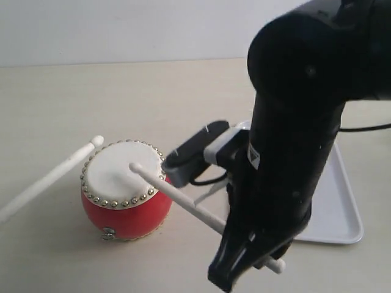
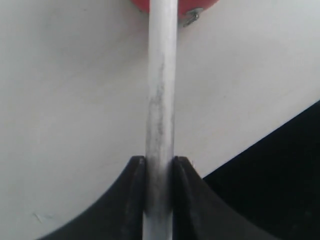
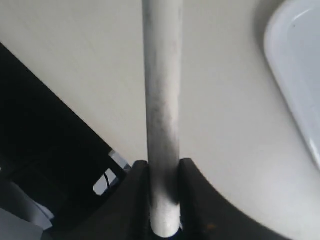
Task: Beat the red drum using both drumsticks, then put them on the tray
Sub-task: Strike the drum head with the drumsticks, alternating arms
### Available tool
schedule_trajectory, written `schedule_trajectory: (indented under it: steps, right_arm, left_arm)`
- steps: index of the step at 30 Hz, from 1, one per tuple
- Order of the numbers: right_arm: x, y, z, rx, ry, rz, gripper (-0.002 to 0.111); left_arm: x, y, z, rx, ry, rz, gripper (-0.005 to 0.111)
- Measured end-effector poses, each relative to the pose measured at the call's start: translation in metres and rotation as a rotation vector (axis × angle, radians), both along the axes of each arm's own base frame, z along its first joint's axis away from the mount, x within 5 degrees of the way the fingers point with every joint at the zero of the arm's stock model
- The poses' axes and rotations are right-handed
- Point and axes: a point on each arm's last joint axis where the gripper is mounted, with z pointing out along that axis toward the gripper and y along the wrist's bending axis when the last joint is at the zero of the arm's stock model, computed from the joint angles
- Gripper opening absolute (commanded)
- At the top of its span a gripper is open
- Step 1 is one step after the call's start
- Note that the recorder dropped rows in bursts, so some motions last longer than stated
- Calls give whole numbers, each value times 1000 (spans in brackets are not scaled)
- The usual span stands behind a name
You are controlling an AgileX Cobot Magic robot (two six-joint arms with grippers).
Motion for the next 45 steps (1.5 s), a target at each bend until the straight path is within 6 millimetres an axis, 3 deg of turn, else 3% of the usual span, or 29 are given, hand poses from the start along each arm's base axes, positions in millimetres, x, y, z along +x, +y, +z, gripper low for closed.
schedule_trajectory:
  steps: [6,10,13,17,21,26,33,35,42,45]
  right_arm:
    - [4,0,73,204,-191,-9,0]
    - [0,-8,94,255,-255,-5,0]
    - [0,-9,83,220,-232,-3,0]
    - [0,-9,44,95,-141,1,0]
    - [0,-6,8,-7,-43,16,0]
    - [2,-2,-9,-50,-1,49,0]
    - [3,-5,29,49,-113,47,0]
    - [2,-5,30,57,-111,43,0]
    - [7,2,-29,-119,30,66,0]
    - [9,3,-27,-114,19,70,0]
  left_arm:
    - [33,-24,-30,165,194,-118,0]
    - [47,-34,-24,168,191,-137,0]
    - [51,-32,10,123,38,-115,0]
    - [39,-7,51,111,-214,-22,0]
    - [19,13,69,68,-334,37,0]
    - [18,14,69,67,-332,50,0]
    - [32,3,56,116,-254,38,0]
    - [34,2,53,124,-242,36,0]
    - [32,2,54,112,-243,29,0]
    - [31,1,54,110,-240,4,0]
